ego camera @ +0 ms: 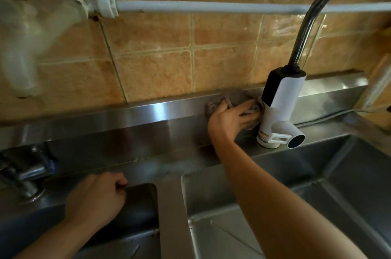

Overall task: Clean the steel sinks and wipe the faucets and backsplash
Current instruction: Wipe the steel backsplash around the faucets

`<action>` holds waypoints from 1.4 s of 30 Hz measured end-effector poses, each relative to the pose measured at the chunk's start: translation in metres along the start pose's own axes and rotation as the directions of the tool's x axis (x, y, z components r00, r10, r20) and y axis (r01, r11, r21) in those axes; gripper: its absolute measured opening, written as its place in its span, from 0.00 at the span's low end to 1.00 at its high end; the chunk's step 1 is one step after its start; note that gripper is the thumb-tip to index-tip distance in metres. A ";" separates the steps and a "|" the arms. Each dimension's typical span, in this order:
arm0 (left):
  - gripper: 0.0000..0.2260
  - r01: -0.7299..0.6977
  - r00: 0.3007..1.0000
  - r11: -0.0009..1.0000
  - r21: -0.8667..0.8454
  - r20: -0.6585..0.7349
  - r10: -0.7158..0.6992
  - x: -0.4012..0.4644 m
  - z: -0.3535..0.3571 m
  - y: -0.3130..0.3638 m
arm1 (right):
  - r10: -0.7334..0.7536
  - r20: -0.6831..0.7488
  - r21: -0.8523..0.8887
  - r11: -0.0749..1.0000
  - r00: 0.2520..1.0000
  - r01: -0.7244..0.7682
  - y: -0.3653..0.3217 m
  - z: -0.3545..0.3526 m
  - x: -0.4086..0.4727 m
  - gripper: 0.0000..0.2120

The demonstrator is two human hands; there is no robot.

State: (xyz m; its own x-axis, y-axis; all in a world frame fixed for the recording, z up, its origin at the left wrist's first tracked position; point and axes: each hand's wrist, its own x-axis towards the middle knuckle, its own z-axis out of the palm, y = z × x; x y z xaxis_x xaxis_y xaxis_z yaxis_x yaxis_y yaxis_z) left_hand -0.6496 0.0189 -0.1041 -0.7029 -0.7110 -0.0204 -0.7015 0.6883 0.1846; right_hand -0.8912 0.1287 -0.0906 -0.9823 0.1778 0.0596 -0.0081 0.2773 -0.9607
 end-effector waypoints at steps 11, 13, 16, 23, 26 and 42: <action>0.13 -0.017 1.000 0.999 0.043 0.017 0.016 -0.006 -0.005 0.005 | 0.101 0.298 0.096 0.986 0.949 -0.136 0.011 0.036 -0.105 0.38; 0.13 -0.025 0.999 0.999 0.048 0.024 0.024 -0.006 -0.007 0.007 | 0.112 0.271 0.100 0.985 0.956 -0.144 0.010 0.038 -0.095 0.38; 0.12 -0.043 0.999 0.997 0.057 0.032 0.041 -0.008 -0.010 0.009 | 0.127 0.043 0.097 0.987 0.991 -0.131 0.012 0.019 -0.041 0.34; 0.10 -0.090 0.995 0.994 0.068 0.045 0.087 -0.007 -0.011 0.006 | 0.219 -0.001 0.176 0.960 0.976 -0.216 0.014 0.003 -0.011 0.33; 0.11 -0.093 0.995 0.992 0.080 0.042 0.089 -0.007 -0.013 0.007 | 0.202 0.193 0.137 0.963 0.960 -0.230 0.007 0.026 -0.074 0.37; 0.12 -0.039 0.999 0.998 0.056 -0.002 0.039 -0.007 -0.012 0.012 | 0.257 0.137 0.152 0.949 0.957 -0.277 0.010 0.005 -0.045 0.34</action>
State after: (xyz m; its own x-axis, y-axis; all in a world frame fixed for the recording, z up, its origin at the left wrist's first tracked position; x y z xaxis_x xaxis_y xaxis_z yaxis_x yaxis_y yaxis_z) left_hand -0.6523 0.0304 -0.0902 -0.7293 -0.6841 -0.0110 -0.6794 0.7222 0.1300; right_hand -0.8484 0.1183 -0.1039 -0.9674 0.1125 -0.2269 0.2355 0.0707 -0.9693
